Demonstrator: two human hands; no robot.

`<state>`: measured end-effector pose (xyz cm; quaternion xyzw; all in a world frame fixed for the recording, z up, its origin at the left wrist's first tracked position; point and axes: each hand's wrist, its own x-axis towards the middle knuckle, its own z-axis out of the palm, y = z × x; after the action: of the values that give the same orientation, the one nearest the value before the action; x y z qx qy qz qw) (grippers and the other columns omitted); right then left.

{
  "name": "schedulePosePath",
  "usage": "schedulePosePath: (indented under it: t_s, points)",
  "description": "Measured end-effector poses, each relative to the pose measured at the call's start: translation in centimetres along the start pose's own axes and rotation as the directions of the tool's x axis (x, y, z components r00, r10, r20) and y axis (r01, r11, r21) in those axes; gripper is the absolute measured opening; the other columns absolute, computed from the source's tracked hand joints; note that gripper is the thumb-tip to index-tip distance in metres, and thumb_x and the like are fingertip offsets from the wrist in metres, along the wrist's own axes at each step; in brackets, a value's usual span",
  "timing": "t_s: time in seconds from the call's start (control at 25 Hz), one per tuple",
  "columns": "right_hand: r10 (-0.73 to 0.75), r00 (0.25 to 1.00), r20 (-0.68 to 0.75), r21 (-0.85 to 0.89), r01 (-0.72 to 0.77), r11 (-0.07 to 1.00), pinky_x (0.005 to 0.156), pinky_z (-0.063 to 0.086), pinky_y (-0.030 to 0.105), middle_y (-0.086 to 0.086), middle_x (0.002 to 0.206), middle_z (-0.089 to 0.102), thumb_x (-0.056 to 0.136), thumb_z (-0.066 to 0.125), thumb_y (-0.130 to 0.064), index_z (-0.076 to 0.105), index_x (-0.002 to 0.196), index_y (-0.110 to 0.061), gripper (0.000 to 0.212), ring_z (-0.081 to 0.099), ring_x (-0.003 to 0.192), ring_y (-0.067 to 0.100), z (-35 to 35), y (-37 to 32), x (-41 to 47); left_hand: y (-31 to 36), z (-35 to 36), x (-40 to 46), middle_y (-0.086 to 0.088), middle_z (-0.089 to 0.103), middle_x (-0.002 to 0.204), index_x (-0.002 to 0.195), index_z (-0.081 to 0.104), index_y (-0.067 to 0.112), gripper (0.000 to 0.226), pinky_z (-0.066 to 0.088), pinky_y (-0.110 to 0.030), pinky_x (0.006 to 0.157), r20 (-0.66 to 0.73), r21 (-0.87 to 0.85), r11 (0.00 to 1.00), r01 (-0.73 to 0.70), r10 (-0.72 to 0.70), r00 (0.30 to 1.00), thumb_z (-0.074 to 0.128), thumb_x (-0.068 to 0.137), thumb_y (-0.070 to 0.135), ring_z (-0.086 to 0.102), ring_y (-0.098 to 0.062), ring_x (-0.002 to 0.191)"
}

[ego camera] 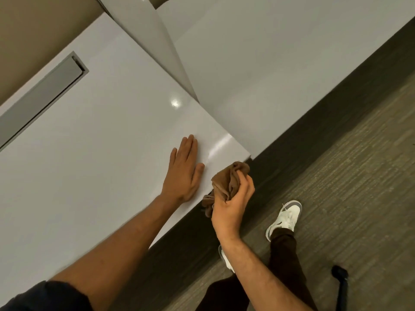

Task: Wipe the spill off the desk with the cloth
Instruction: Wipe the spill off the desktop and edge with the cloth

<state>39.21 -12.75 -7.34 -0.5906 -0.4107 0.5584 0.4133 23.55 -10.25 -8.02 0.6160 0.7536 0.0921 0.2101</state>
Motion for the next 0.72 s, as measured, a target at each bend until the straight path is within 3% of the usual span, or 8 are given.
schedulePosePath:
  t_s: [0.12,0.28,0.44,0.52,0.6,0.72]
  points:
    - [0.032,0.997,0.071,0.017,-0.033,0.999,0.1,0.058,0.039,-0.009,0.159,0.024,0.087,0.078,-0.008,0.043,0.131,-0.056,0.075,0.048,0.139,0.016,2.1,1.6,-4.7,-5.2,-1.4,-5.8,0.001,-0.008,0.175,0.168,0.003,0.012,0.076,-0.019,-0.026,0.127,0.047,0.096,0.995,0.006,-0.011,0.999,0.018,0.106,0.054,-0.013,-0.012,0.161]
    - [0.048,0.986,0.161,-0.01,-0.047,0.999,0.084,0.065,0.035,-0.013,0.148,0.036,0.085,0.08,-0.009,0.055,0.12,-0.058,0.065,0.061,0.126,0.018,2.0,1.9,-7.8,-11.1,-2.6,-13.4,0.001,-0.009,0.176,0.167,-0.001,0.016,0.08,-0.014,-0.033,0.13,0.005,0.085,0.984,0.158,-0.159,0.987,0.016,0.104,0.062,-0.016,-0.009,0.161]
    - [-0.198,0.953,0.229,-0.123,0.231,0.965,0.085,0.053,0.007,-0.013,0.141,0.047,0.082,0.08,-0.013,0.058,0.126,-0.054,0.063,0.056,0.124,-0.002,0.9,-1.2,-5.2,-14.4,-2.8,-18.9,0.002,-0.006,0.177,0.168,0.002,0.016,0.086,-0.011,-0.033,0.131,-0.104,-0.009,0.945,0.326,-0.325,0.94,0.009,0.102,0.071,-0.011,-0.011,0.162]
    - [-0.257,0.912,0.319,-0.245,0.341,0.908,0.097,0.051,0.013,-0.01,0.15,0.041,0.086,0.077,-0.022,0.052,0.136,-0.049,0.062,0.05,0.132,-0.002,2.0,-3.3,-1.2,-15.7,-2.9,-20.2,0.001,-0.005,0.177,0.168,0.002,0.015,0.089,-0.014,-0.032,0.13,-0.157,-0.039,0.917,0.397,-0.398,0.904,0.008,0.101,0.074,-0.01,-0.012,0.163]
    - [-0.216,0.869,0.446,-0.5,0.442,0.744,0.117,0.041,0.037,-0.004,0.164,0.026,0.092,0.073,-0.025,0.039,0.152,-0.04,0.07,0.038,0.146,0.016,4.2,-4.1,2.2,-17.1,-3.1,-20.9,0.001,-0.01,0.176,0.167,-0.003,0.014,0.095,-0.015,-0.034,0.129,-0.164,-0.058,0.884,0.464,-0.467,0.869,0.004,0.097,0.078,-0.013,-0.014,0.162]
    - [-0.247,0.819,0.517,-0.758,0.573,0.312,0.122,0.028,0.058,0.019,0.169,0.016,0.096,0.068,-0.032,0.028,0.161,-0.018,0.077,0.025,0.151,0.042,6.7,-2.2,3.4,-18.0,-2.3,-21.1,-0.001,-0.021,0.175,0.166,-0.013,0.015,0.094,-0.008,-0.044,0.131,-0.145,0.0,0.861,0.509,-0.503,0.852,0.001,0.096,0.076,-0.02,-0.017,0.161]
